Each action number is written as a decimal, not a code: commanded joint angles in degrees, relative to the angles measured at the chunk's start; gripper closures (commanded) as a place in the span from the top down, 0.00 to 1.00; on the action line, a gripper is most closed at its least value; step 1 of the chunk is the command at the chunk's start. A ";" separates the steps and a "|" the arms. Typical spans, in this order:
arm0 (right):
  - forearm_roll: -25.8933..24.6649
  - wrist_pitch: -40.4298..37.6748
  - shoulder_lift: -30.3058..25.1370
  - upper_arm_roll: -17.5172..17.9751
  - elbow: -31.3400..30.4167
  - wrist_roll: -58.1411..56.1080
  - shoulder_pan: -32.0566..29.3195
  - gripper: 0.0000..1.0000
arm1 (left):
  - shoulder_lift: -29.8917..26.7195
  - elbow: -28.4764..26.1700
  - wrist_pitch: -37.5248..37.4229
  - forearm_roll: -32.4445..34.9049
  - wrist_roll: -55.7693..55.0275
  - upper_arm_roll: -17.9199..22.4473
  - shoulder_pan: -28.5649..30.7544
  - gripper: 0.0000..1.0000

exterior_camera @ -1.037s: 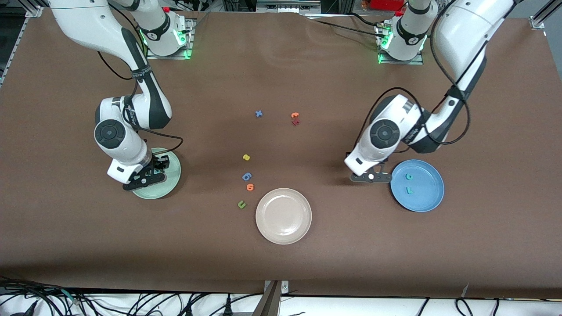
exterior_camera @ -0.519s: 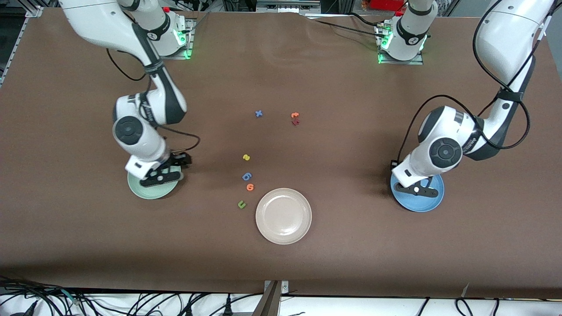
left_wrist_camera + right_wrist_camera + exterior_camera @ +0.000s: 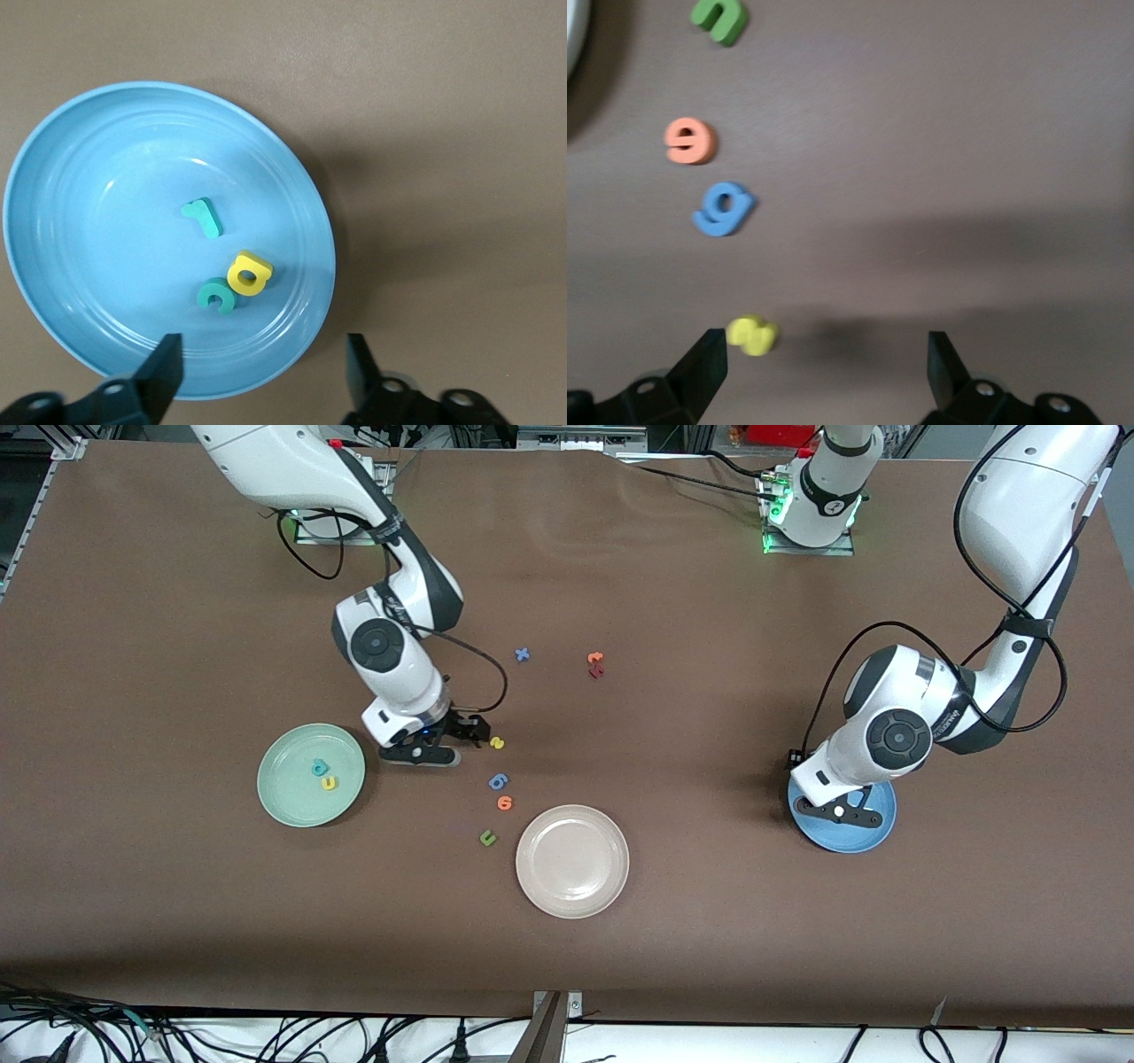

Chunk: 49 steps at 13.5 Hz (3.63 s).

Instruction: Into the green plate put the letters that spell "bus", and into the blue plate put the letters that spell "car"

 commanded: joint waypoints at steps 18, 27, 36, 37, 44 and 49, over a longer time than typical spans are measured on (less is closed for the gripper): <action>-2.24 11.66 7.23 0.01 -0.21 12.64 3.81 0.00 | -26.58 21.42 -36.41 -21.97 6.53 15.07 -13.55 1.00; 3.81 -11.53 -3.92 -6.91 1.11 -23.61 -3.83 0.00 | -37.32 3.73 -26.81 -25.49 13.41 20.73 -16.12 1.00; 4.79 -15.41 -3.50 -17.83 0.84 -49.15 -6.29 0.72 | -34.33 8.40 -31.20 -25.84 12.71 20.55 -15.59 1.00; 5.05 -15.41 -3.50 -17.83 0.84 -49.15 -6.29 1.00 | -34.33 8.40 -31.29 -25.84 12.62 20.55 -15.59 1.00; 7.77 -26.79 -11.13 -19.15 7.05 -49.33 -9.62 1.00 | -34.33 8.40 -31.56 -25.84 12.18 20.55 -15.59 1.00; 8.92 -50.98 -13.85 -17.31 25.96 -48.54 -13.40 1.00 | -34.33 8.57 -31.64 -25.92 12.35 20.55 -15.59 1.00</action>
